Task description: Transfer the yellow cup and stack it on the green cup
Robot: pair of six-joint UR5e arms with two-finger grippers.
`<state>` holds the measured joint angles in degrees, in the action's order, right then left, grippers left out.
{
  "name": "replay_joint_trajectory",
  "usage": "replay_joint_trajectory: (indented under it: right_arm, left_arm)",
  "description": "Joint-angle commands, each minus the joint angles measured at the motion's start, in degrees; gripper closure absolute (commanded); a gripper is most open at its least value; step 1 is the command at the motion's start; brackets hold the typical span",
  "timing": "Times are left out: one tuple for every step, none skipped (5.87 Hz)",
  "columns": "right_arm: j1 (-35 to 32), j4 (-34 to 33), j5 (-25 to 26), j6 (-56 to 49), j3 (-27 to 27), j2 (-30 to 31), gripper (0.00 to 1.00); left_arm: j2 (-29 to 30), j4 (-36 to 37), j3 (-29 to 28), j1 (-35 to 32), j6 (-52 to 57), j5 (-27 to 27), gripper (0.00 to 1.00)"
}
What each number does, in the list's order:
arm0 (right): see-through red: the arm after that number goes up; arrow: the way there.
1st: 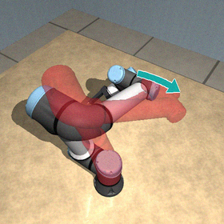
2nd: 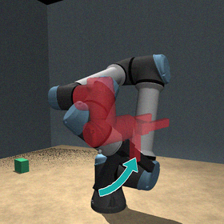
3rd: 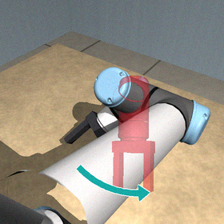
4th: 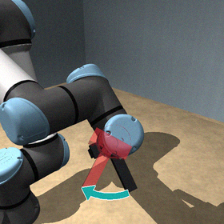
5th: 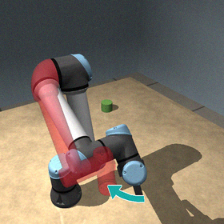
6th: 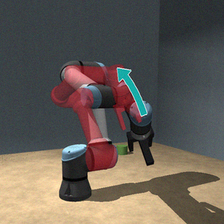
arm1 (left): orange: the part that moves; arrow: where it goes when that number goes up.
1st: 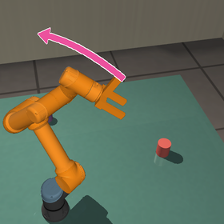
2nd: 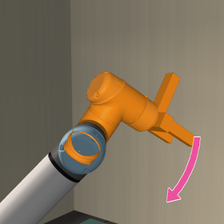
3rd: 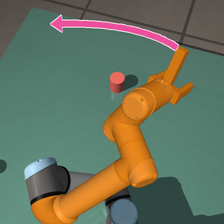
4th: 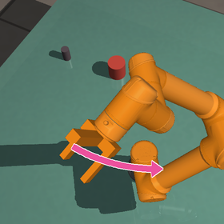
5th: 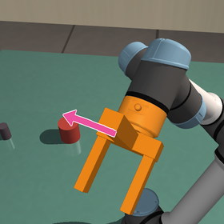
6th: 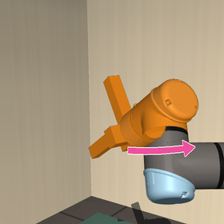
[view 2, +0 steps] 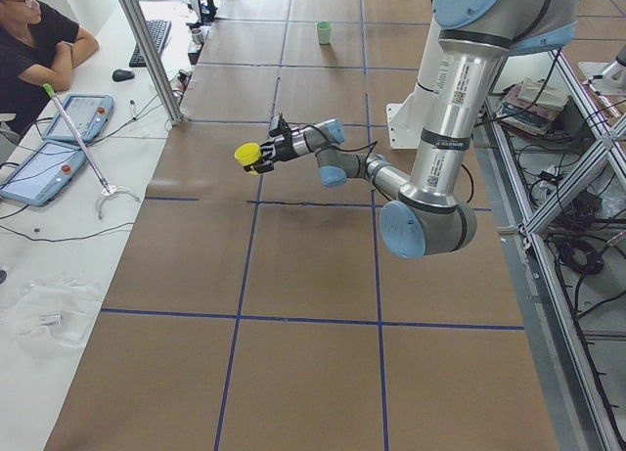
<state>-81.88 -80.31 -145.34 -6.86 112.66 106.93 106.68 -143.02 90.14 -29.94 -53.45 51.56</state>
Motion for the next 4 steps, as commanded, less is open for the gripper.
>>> replay_joint_trajectory:
  right_arm:
    - [0.22, 4.45, -0.90, 0.09, 0.02, 1.09, 0.00]
    - [2.23, 4.72, -0.82, 0.18, 0.02, 0.57, 0.00]
    - [3.47, 5.77, -0.90, 2.53, 0.63, -0.74, 0.00]
    - [6.61, 11.35, -0.21, 7.95, 0.98, -1.62, 0.00]
  left_arm:
    - [0.89, -11.61, 0.56, 1.02, 8.75, 11.31, 0.92]
    - [3.68, -14.53, 0.13, 1.72, 12.71, 15.11, 0.91]
    - [5.97, -16.74, 0.47, 3.55, 14.41, 19.33, 0.91]
    - [6.95, -19.37, 0.48, 4.18, 18.17, 21.81, 0.89]
